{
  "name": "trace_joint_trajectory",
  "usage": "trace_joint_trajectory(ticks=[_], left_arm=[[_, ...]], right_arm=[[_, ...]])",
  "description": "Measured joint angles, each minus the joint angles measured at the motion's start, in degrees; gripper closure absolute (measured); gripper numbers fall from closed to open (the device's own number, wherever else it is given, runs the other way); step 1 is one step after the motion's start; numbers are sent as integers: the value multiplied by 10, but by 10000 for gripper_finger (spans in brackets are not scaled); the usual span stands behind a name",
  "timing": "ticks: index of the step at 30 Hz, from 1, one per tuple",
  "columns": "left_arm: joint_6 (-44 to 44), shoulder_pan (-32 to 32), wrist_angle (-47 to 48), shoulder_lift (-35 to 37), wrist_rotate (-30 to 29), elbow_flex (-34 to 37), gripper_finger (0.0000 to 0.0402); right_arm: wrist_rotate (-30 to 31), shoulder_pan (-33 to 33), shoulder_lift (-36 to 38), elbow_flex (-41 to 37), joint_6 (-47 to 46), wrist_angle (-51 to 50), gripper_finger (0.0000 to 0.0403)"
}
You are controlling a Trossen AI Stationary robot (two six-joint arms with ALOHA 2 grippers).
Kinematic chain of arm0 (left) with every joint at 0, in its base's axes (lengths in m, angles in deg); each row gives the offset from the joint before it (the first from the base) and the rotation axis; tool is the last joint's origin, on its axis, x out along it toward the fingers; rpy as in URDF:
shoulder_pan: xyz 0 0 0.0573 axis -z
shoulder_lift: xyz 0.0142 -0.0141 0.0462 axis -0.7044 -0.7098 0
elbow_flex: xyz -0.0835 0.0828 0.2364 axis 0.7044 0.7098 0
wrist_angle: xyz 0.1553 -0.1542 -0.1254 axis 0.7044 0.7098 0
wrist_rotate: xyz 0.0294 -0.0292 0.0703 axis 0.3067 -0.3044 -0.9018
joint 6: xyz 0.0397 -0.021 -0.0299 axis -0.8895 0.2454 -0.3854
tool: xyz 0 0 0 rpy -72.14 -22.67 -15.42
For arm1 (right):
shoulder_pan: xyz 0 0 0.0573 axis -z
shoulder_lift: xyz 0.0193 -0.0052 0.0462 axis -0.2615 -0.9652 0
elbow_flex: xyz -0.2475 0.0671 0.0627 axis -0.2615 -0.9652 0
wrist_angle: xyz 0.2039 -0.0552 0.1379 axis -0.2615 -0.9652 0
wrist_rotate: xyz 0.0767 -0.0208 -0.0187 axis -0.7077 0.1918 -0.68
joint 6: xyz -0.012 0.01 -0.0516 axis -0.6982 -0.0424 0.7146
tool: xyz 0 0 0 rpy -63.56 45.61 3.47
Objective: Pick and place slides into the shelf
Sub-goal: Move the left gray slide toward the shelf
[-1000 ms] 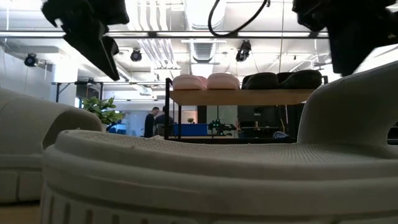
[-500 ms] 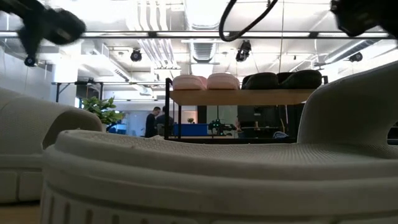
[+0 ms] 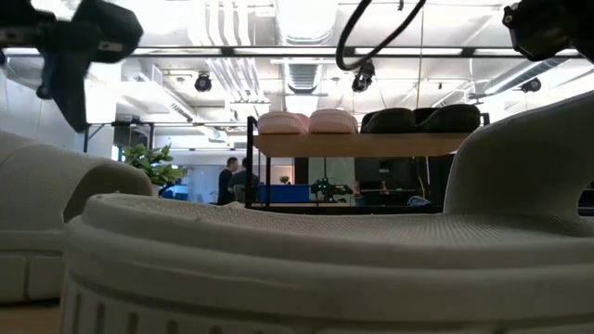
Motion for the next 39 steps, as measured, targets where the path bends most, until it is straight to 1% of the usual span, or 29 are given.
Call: trace_joint_trajectory(ticks=[3, 10, 17, 21, 25, 28, 31, 34, 39], left_arm=[[0, 0, -13, -16, -2, -2, 212], [-1, 0, -72, -20, 0, 15, 212], [-3, 0, -119, -59, 8, 6, 217], [-3, -2, -127, -82, 7, 2, 250], [-8, -4, -150, -90, 4, 4, 306], [-18, -11, -152, -95, 1, 2, 351], [-8, -25, -154, -93, 2, 2, 389], [47, -51, -137, -78, -21, 1, 395], [113, -115, -89, -45, -106, -9, 399]], right_arm=[[0, 0, 0, 2, 0, 2, 271], [-8, 0, 0, 2, 9, 3, 271], [-15, 0, 0, 2, 22, 2, 271], [-20, 0, 0, 2, 22, 2, 271], [-31, 0, 0, 2, 22, 1, 271], [-29, 0, 0, 2, 12, 1, 271], [-27, 0, 0, 2, 11, 1, 271], [-17, -2, 1, 2, -7, 0, 271], [72, -15, 11, 2, -105, -6, 274]])
